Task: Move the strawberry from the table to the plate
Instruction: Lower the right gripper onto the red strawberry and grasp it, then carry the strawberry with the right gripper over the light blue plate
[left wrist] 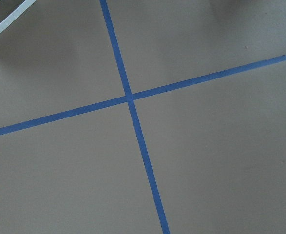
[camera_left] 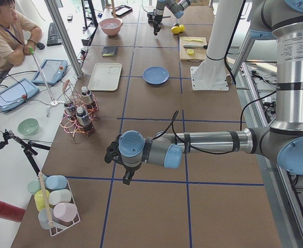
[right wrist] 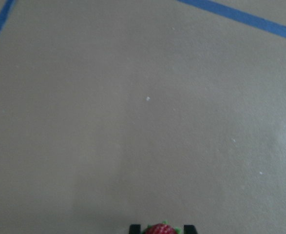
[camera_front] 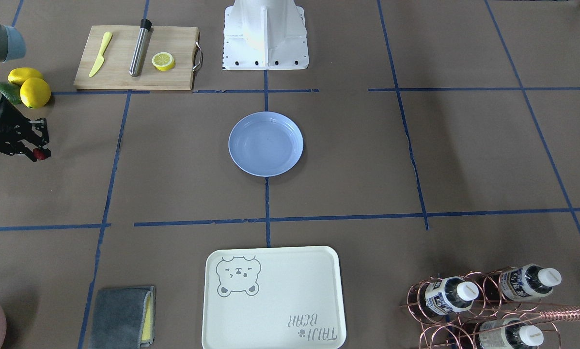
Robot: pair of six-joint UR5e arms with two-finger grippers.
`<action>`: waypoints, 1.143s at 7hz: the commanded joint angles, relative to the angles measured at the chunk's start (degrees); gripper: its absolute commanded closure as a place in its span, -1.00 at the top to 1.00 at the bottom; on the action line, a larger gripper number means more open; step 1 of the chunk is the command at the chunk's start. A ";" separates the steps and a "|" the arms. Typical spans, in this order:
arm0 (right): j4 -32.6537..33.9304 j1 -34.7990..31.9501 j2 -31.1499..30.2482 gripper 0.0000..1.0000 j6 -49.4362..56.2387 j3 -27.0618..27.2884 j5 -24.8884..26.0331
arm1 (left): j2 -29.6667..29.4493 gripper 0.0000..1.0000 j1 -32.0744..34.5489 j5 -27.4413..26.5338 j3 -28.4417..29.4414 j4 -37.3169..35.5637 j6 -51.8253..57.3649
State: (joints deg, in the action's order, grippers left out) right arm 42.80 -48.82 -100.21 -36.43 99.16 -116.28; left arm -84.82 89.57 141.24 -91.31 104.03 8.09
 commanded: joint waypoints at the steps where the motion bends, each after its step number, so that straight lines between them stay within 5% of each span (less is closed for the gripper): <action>1: 17.31 1.61 12.07 -1.00 -7.38 7.25 0.09 | 0.00 1.00 -0.01 0.00 -0.10 0.04 0.00; 4: 40.61 13.70 37.73 -1.00 -21.80 6.23 8.04 | -0.09 1.00 0.08 0.00 -0.27 0.12 0.00; 8: 43.69 26.30 54.75 -1.00 -34.48 -10.53 22.12 | 0.00 1.00 0.08 0.00 -0.27 0.04 0.00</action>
State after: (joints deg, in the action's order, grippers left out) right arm 86.38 -25.58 -49.53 -68.30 94.22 -98.01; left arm -84.82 89.62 141.24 -91.58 104.08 8.09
